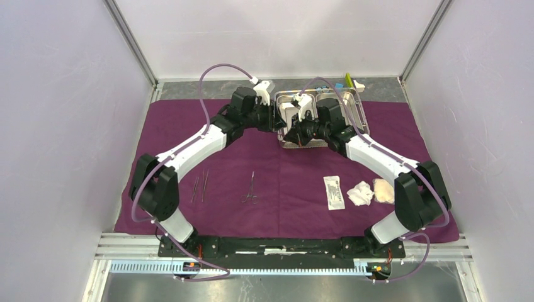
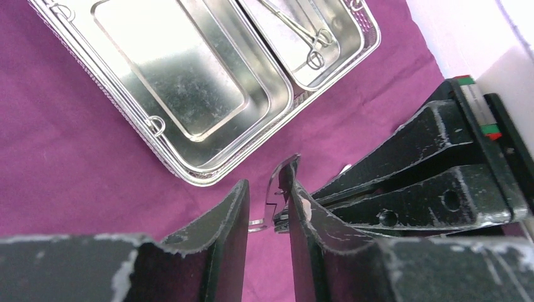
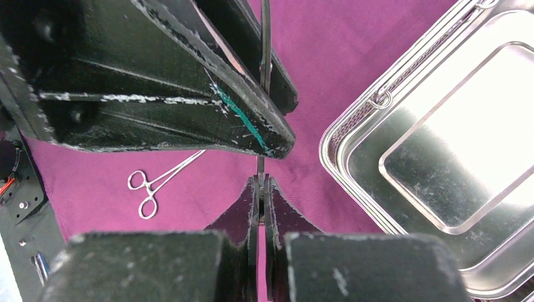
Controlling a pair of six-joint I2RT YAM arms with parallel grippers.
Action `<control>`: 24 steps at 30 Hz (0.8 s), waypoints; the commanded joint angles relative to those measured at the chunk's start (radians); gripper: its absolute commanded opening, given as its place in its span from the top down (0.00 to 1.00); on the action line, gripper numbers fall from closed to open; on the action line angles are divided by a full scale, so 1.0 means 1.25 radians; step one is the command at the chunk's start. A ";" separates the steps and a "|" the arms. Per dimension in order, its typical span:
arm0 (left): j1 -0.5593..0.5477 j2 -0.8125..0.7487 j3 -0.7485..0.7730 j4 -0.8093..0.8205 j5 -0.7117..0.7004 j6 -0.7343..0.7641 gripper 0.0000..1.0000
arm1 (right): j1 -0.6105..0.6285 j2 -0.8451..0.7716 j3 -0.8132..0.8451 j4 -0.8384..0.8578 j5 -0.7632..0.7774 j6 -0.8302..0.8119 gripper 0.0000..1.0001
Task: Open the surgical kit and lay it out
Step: Pick up the medical item from the container, then place the medical item in the surgical kit.
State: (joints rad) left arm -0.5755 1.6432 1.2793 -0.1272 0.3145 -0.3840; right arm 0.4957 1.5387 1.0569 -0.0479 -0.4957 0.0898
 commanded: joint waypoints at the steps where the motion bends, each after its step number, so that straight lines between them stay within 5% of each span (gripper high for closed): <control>1: -0.002 0.001 0.038 0.015 0.005 -0.008 0.65 | 0.003 0.006 0.029 0.013 -0.015 0.005 1.00; 11: -0.002 0.003 0.030 0.018 0.010 -0.009 0.78 | 0.003 0.001 0.027 0.011 -0.014 0.001 0.98; 19: -0.002 -0.020 -0.012 0.007 -0.009 -0.004 0.87 | 0.002 -0.017 0.021 -0.011 -0.031 -0.061 0.60; 24: -0.003 -0.045 -0.056 -0.055 -0.009 -0.001 0.90 | -0.018 -0.050 0.021 -0.059 -0.040 -0.147 0.49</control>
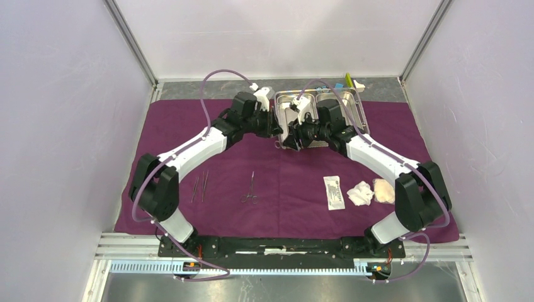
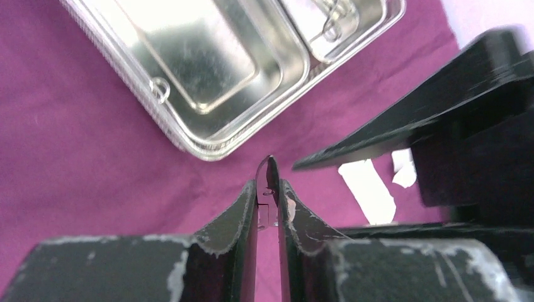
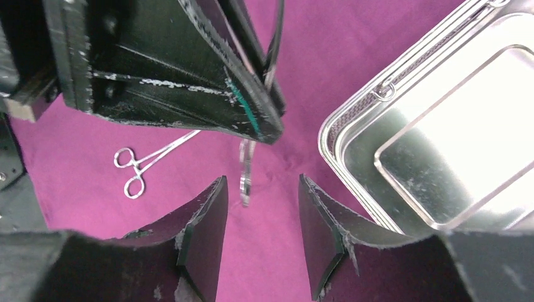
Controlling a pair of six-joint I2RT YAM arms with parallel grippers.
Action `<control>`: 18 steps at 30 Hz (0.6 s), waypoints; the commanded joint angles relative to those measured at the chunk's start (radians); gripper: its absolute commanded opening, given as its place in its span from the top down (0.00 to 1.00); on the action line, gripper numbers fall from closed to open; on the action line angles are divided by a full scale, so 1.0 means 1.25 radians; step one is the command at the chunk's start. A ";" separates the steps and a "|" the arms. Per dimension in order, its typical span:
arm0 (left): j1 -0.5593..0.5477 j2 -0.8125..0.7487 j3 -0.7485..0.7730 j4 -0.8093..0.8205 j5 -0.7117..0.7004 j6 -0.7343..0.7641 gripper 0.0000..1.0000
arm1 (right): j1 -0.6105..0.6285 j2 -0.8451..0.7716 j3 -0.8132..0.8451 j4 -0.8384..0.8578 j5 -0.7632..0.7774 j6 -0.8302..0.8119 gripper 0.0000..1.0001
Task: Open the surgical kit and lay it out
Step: Place the medical item in the surgical kit.
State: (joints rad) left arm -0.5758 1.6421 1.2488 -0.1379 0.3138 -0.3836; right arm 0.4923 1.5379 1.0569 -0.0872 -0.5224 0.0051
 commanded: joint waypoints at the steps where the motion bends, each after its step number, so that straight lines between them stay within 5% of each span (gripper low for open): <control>1: -0.002 -0.049 -0.040 -0.063 0.000 -0.004 0.91 | -0.023 -0.057 0.020 -0.035 -0.019 -0.097 0.49; 8: -0.023 -0.065 -0.116 -0.217 0.033 -0.023 0.95 | -0.113 -0.096 0.007 -0.068 0.024 -0.155 0.48; 18: -0.097 -0.072 -0.192 -0.264 0.047 -0.166 0.98 | -0.204 -0.131 -0.044 -0.060 0.099 -0.207 0.48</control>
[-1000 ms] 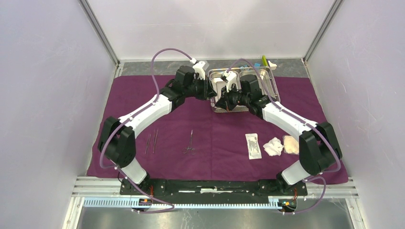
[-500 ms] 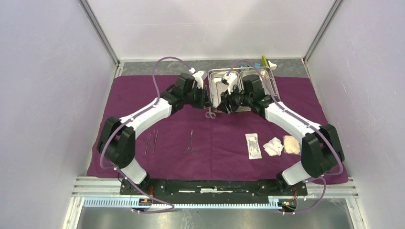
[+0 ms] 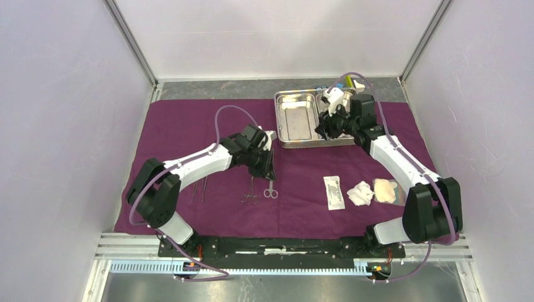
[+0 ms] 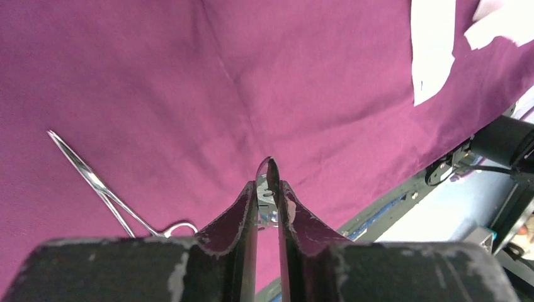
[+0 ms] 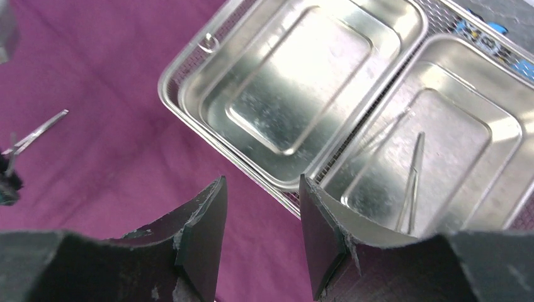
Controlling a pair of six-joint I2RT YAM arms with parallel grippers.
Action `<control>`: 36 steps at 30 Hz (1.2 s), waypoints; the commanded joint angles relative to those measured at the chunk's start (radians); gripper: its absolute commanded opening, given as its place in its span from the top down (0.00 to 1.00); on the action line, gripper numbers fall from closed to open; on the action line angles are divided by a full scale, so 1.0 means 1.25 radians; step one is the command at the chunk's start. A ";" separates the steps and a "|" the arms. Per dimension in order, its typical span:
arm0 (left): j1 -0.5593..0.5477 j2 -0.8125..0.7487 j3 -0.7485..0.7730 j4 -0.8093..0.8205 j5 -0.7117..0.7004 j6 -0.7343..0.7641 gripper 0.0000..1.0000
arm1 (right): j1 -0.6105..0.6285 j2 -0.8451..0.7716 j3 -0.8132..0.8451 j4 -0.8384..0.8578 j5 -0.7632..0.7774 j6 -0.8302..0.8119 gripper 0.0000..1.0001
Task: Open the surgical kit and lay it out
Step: Place the medical item in the surgical kit.
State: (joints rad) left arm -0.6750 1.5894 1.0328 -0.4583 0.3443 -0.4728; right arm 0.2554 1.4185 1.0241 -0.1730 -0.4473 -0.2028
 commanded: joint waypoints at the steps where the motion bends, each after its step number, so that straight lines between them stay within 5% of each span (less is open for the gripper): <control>1: -0.019 -0.027 -0.028 -0.001 0.023 -0.105 0.98 | -0.016 -0.043 -0.022 0.008 0.048 -0.047 0.48; 36: -0.014 0.070 0.001 -0.020 -0.057 -0.124 0.98 | -0.030 -0.124 -0.108 0.048 -0.003 -0.032 0.47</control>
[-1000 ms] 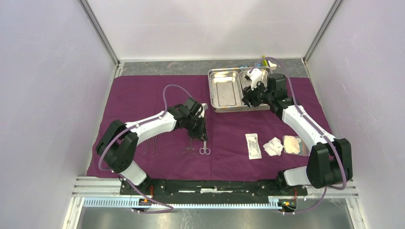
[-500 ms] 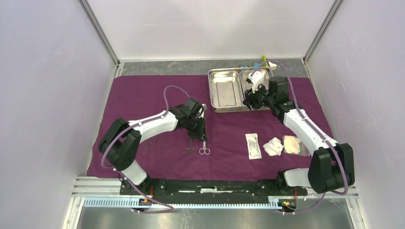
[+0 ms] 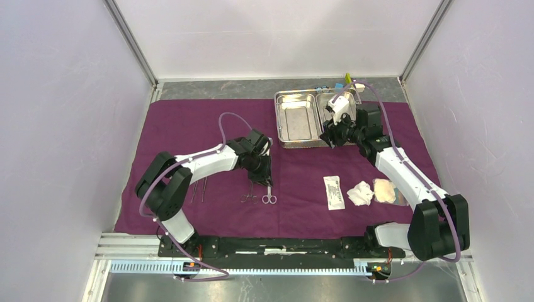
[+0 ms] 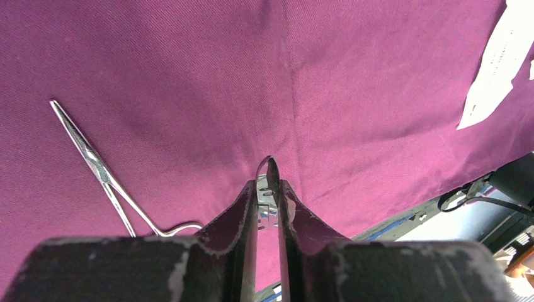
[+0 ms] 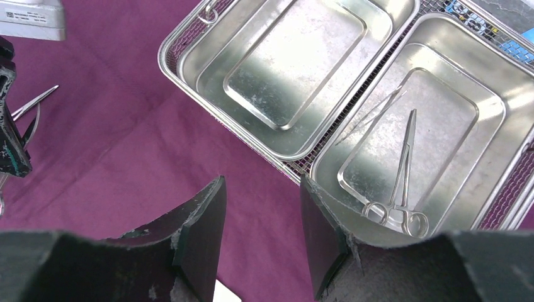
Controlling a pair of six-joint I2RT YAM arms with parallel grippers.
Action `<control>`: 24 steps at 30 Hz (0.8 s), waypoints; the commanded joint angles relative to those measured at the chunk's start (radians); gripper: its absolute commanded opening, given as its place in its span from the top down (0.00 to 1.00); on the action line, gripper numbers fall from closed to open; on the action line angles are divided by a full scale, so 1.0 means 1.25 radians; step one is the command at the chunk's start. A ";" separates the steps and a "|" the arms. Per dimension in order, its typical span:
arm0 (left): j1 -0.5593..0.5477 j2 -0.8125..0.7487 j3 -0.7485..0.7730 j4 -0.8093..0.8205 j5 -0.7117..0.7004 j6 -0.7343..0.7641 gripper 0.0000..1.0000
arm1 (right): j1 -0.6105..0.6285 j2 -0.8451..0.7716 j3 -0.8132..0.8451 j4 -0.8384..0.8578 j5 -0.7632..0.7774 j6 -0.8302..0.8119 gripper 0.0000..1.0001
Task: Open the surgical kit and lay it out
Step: Place the medical item in the surgical kit.
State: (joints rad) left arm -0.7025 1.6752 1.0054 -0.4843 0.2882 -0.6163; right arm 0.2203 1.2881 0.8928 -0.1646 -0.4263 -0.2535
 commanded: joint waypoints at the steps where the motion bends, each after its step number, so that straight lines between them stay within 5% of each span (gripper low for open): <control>1: 0.009 0.002 0.023 0.000 -0.013 -0.007 0.98 | -0.002 -0.019 -0.004 0.043 -0.020 0.010 0.47; 24: 0.017 0.031 0.017 0.010 -0.012 -0.009 0.96 | -0.008 -0.034 -0.015 0.047 -0.022 0.014 0.45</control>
State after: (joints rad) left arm -0.6884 1.7084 1.0054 -0.4839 0.2810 -0.6163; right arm 0.2165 1.2724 0.8780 -0.1425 -0.4416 -0.2474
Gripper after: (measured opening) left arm 0.213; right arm 0.548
